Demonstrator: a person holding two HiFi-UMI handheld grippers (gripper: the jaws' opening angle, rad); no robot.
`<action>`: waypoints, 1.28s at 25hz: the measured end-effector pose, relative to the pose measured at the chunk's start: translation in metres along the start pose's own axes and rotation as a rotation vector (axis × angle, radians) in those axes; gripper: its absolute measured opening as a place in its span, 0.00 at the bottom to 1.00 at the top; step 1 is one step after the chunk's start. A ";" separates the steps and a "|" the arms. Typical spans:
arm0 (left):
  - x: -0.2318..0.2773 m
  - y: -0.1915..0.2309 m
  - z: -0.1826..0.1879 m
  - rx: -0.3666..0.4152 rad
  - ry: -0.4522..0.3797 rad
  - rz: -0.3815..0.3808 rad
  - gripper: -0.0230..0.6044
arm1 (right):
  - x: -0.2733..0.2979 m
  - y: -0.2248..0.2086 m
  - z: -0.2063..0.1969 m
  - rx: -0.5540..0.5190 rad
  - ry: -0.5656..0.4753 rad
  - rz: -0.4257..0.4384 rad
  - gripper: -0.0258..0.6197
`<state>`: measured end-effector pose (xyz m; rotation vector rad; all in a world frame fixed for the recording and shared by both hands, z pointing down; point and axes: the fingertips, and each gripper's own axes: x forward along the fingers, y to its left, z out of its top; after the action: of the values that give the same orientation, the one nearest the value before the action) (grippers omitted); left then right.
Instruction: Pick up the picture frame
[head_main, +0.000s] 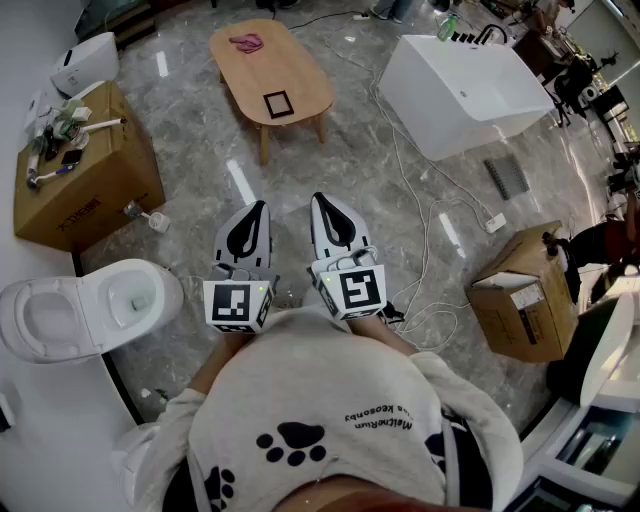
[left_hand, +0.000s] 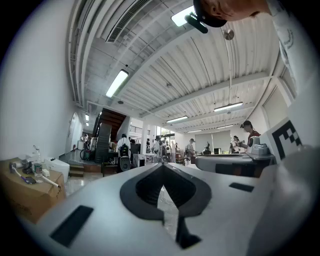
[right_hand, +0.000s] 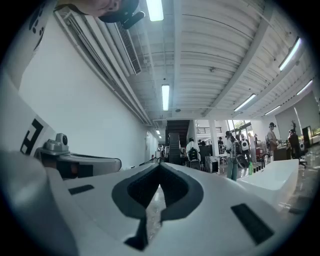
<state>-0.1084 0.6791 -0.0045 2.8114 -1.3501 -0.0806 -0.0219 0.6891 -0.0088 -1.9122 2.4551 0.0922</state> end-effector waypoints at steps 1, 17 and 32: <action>0.002 0.002 0.000 -0.001 -0.001 -0.003 0.05 | 0.003 0.001 0.001 -0.002 -0.005 0.002 0.05; 0.053 0.034 -0.011 -0.023 0.000 -0.019 0.05 | 0.064 -0.022 -0.010 0.058 -0.018 0.020 0.05; 0.208 0.097 -0.004 -0.039 -0.019 0.065 0.05 | 0.211 -0.116 -0.013 0.064 0.002 0.113 0.05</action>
<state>-0.0543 0.4561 -0.0044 2.7387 -1.4267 -0.1320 0.0390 0.4552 -0.0112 -1.7502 2.5336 0.0140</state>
